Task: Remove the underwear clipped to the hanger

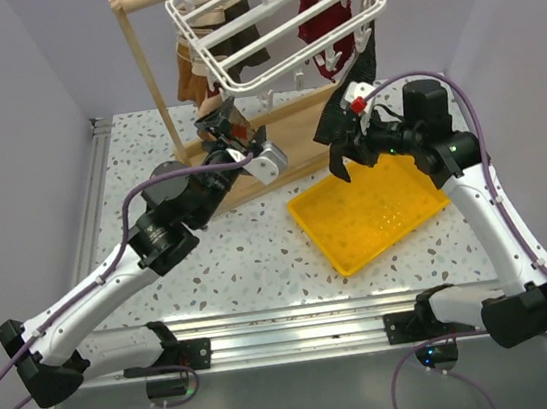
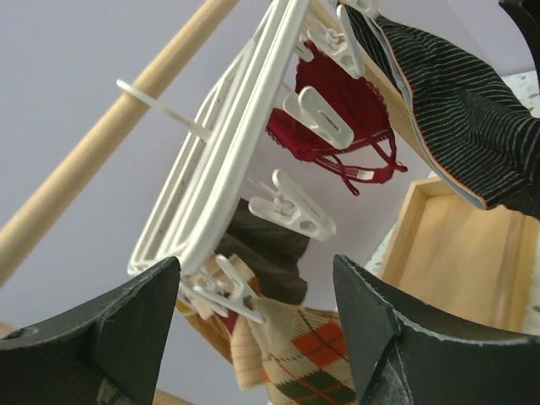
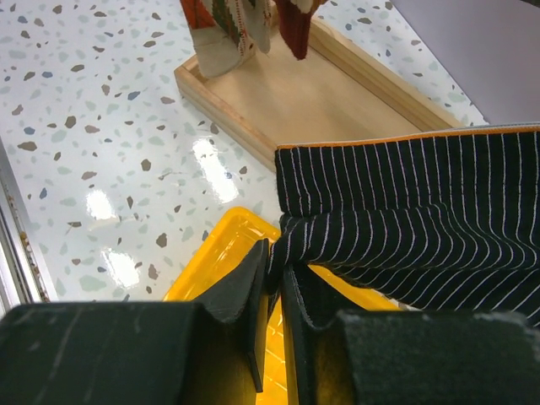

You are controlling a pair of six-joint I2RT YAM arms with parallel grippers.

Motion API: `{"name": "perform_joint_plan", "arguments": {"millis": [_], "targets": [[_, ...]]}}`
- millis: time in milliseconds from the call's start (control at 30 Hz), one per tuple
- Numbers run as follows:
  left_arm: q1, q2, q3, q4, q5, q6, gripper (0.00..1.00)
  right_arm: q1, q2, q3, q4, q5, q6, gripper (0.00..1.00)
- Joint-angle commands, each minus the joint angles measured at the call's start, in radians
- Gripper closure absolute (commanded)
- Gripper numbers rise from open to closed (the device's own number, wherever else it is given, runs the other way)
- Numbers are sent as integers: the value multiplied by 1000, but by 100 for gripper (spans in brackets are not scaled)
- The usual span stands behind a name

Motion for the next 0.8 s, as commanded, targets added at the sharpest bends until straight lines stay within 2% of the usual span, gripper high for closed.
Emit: {"name": "perform_joint_plan", "arguments": {"millis": [0, 400, 767], "targets": [[60, 21, 96, 70, 197, 112, 24, 1, -18, 39, 18, 26, 23, 87], [102, 277, 415, -104, 340, 104, 36, 1, -21, 27, 25, 23, 40, 85], [111, 385, 497, -134, 284, 179, 39, 1, -39, 16, 28, 27, 45, 85]]}}
